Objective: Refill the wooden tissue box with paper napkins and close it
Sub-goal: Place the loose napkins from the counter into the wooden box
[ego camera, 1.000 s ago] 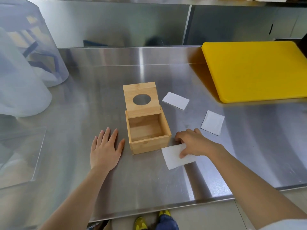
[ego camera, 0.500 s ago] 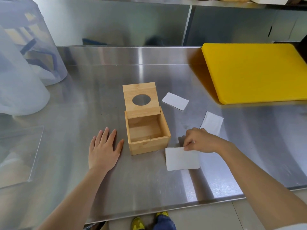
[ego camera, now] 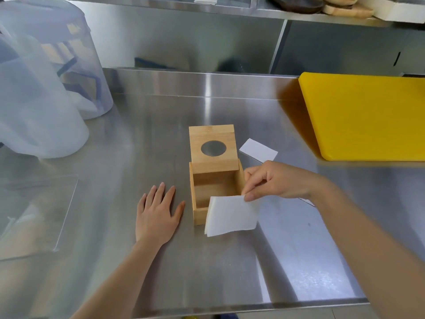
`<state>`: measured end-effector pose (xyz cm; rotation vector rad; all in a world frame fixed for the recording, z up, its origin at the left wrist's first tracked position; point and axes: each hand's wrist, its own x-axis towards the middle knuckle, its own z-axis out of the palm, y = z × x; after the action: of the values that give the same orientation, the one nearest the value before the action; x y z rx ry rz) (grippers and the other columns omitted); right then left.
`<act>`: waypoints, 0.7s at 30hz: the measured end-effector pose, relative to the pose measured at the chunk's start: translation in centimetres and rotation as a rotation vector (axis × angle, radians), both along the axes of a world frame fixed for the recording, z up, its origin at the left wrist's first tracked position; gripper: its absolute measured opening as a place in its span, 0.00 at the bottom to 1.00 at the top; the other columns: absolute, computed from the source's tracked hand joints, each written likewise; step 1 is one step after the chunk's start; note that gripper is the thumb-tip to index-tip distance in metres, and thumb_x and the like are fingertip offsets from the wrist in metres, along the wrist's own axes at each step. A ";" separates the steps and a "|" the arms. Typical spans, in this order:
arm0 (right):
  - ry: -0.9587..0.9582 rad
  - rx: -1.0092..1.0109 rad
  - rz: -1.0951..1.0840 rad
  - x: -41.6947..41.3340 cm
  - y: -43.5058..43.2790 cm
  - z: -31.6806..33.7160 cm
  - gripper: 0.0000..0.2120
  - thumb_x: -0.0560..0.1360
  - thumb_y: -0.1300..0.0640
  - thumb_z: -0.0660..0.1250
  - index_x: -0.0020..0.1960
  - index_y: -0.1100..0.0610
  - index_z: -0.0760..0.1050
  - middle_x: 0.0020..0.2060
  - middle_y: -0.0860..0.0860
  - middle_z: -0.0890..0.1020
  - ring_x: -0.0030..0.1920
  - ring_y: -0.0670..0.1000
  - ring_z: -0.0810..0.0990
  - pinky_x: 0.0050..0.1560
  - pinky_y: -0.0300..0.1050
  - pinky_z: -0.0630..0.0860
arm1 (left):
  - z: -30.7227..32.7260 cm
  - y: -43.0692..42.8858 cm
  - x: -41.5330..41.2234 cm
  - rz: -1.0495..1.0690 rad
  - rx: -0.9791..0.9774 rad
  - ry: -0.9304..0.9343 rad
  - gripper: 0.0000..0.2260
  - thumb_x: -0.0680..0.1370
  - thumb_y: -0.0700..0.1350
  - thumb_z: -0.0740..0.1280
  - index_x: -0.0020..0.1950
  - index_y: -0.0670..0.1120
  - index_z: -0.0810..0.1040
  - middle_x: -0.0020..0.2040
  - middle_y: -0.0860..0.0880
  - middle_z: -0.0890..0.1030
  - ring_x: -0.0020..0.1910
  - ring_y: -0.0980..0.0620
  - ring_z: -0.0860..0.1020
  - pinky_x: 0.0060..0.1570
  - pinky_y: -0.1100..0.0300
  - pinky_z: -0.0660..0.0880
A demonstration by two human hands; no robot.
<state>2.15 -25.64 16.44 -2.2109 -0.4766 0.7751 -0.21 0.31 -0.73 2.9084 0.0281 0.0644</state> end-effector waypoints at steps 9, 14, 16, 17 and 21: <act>-0.316 -0.455 0.101 3.2 5.1 -5.2 0.10 0.76 0.55 0.62 0.45 0.58 0.81 0.40 0.48 0.77 0.45 0.52 0.76 0.43 0.47 0.71 | 0.3 0.0 0.1 -0.015 0.023 -0.004 0.29 0.75 0.63 0.44 0.69 0.50 0.67 0.71 0.45 0.69 0.70 0.43 0.64 0.68 0.48 0.58; -0.472 -0.631 0.201 3.3 6.3 -6.7 0.12 0.74 0.60 0.59 0.33 0.60 0.75 0.33 0.55 0.77 0.39 0.59 0.76 0.34 0.46 0.67 | 0.3 0.0 0.2 -0.019 0.012 -0.004 0.27 0.75 0.61 0.47 0.67 0.49 0.69 0.69 0.44 0.71 0.69 0.43 0.66 0.67 0.47 0.61; -0.508 -0.685 0.209 3.2 6.5 -7.2 0.14 0.74 0.61 0.59 0.29 0.58 0.67 0.27 0.52 0.69 0.35 0.58 0.72 0.30 0.44 0.63 | 0.2 0.0 0.2 -0.021 0.015 -0.008 0.26 0.76 0.61 0.48 0.67 0.49 0.70 0.68 0.44 0.72 0.69 0.42 0.66 0.66 0.46 0.62; -0.523 -0.694 0.206 3.2 6.6 -7.5 0.13 0.74 0.61 0.59 0.30 0.58 0.66 0.27 0.51 0.68 0.35 0.58 0.71 0.31 0.44 0.63 | 0.1 0.0 0.1 -0.023 0.021 -0.007 0.26 0.76 0.61 0.48 0.67 0.49 0.70 0.68 0.44 0.72 0.68 0.42 0.67 0.66 0.46 0.62; -0.595 -0.710 0.178 3.2 6.8 -8.4 0.10 0.75 0.62 0.60 0.35 0.59 0.71 0.31 0.54 0.73 0.35 0.57 0.73 0.33 0.46 0.66 | 0.0 0.1 0.3 -0.025 0.026 -0.005 0.26 0.76 0.61 0.47 0.67 0.50 0.69 0.68 0.44 0.71 0.69 0.42 0.66 0.67 0.46 0.61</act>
<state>5.37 -18.79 8.00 -3.1166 -0.7801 0.3785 0.08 0.36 -0.71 2.9341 -0.0103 0.0677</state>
